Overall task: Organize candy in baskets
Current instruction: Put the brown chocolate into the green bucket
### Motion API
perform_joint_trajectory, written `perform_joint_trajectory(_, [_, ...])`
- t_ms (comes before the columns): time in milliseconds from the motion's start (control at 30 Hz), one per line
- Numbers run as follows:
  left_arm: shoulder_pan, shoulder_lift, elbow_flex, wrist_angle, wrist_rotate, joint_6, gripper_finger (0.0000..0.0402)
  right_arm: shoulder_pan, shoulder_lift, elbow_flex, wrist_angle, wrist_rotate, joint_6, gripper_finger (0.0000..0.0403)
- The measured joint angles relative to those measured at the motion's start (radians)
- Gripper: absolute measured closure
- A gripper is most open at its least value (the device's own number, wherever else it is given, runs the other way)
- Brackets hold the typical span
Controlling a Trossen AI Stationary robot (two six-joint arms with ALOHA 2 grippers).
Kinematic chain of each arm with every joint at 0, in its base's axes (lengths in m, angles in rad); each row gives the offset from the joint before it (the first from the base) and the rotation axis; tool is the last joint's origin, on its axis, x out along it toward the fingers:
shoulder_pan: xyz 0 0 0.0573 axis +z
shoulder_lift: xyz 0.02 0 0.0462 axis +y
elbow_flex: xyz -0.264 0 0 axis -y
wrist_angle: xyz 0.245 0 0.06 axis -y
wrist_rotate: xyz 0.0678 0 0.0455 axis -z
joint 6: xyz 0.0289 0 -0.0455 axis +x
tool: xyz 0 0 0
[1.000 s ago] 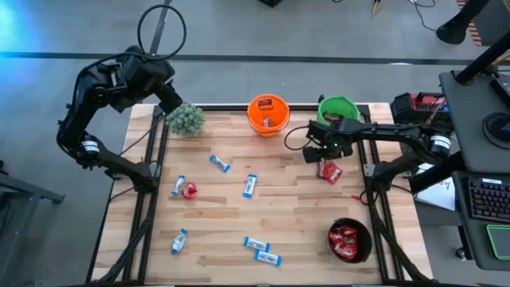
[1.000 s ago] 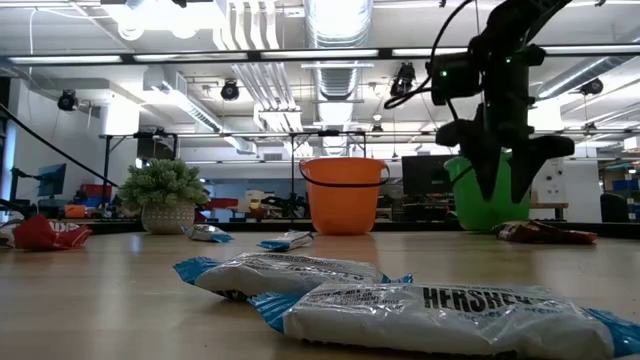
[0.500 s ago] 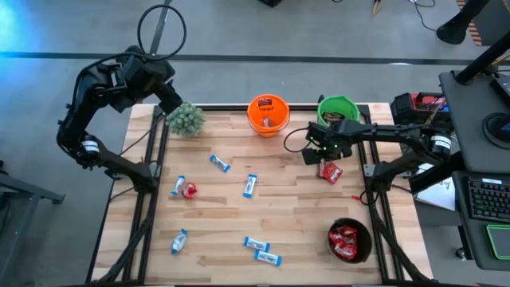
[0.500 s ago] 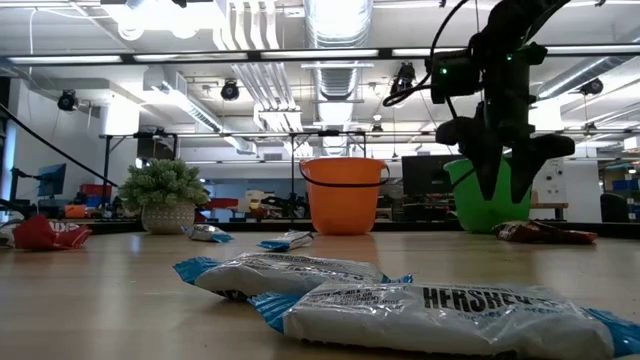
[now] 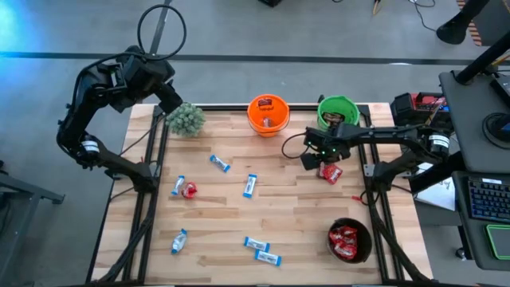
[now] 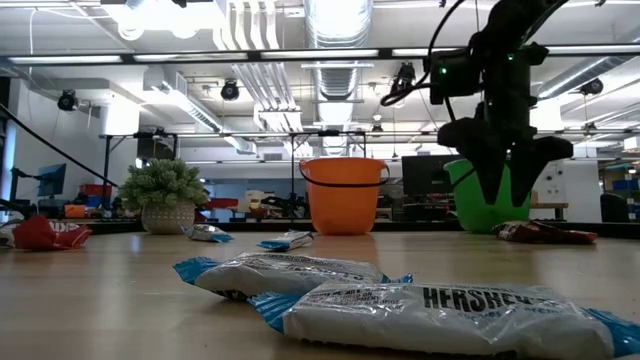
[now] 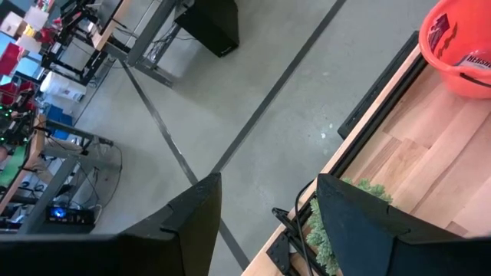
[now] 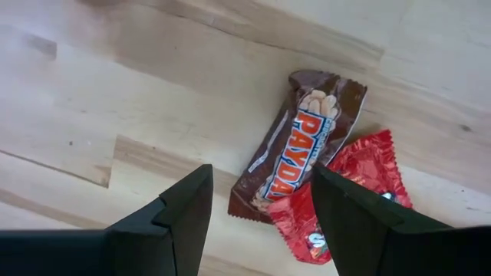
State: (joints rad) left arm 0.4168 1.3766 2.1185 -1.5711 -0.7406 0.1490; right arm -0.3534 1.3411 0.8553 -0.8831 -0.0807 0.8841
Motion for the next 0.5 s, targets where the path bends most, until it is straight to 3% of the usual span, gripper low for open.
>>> perform_joint_trajectory(500, [0.000,0.000,0.000,0.000,0.000,0.000,0.0205,0.000,0.000,-0.049,0.029,0.002,0.019,0.0195])
